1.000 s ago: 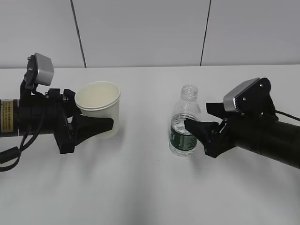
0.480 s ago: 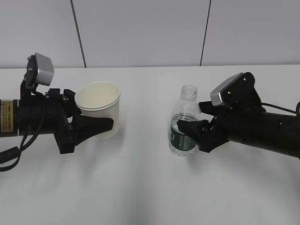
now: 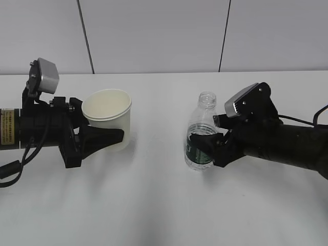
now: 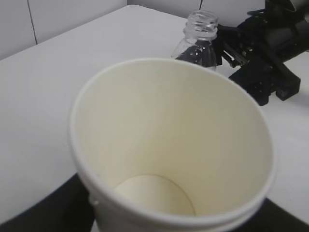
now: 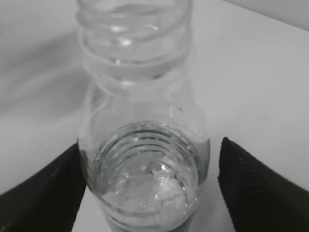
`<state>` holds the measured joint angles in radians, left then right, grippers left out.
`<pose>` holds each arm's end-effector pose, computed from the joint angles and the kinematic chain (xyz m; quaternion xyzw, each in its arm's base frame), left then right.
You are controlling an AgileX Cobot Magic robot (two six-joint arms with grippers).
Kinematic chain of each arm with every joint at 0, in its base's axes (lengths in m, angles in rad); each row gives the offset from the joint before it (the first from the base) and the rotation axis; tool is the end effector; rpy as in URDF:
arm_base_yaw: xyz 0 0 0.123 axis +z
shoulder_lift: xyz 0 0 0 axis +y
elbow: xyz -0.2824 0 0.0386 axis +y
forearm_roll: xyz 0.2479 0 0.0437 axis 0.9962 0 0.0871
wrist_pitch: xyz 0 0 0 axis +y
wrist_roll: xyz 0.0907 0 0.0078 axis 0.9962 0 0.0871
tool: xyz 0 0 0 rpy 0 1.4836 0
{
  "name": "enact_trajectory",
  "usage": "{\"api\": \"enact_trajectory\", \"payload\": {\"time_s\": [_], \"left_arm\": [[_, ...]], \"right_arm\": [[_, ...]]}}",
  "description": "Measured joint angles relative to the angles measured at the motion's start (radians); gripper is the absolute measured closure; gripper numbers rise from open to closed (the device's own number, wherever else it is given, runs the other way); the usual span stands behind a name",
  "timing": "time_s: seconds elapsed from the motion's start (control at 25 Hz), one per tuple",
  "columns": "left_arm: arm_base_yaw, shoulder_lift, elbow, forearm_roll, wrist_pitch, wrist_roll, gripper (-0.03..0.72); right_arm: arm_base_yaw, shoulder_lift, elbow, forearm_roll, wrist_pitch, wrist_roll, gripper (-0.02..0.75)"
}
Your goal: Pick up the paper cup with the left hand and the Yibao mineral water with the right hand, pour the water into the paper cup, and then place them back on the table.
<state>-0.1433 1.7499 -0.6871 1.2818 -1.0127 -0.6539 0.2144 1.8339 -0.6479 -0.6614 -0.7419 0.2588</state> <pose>0.2788 -0.1149 0.1710 0.4255 0.6859 -0.3382 0.4839 0.3027 0.1045 0.1345 -0.3044 0.7838 0.1689 0.5142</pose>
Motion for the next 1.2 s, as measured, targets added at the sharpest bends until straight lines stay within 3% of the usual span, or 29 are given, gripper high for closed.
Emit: {"api": "enact_trajectory", "payload": {"time_s": [0.36,0.6,1.2], "left_arm": [[0.000,0.000,0.000,0.000,0.000,0.000,0.252],[0.000,0.000,0.000,0.000,0.000,0.000,0.252],[0.000,0.000,0.000,0.000,0.000,0.000,0.252]], "right_arm": [[0.000,0.028,-0.004,0.000,-0.020,0.000,0.090],[0.000,0.039,-0.004,-0.002,-0.060,0.000,0.174],[0.000,0.039,-0.004,-0.002,-0.060,0.000,0.283]]}}
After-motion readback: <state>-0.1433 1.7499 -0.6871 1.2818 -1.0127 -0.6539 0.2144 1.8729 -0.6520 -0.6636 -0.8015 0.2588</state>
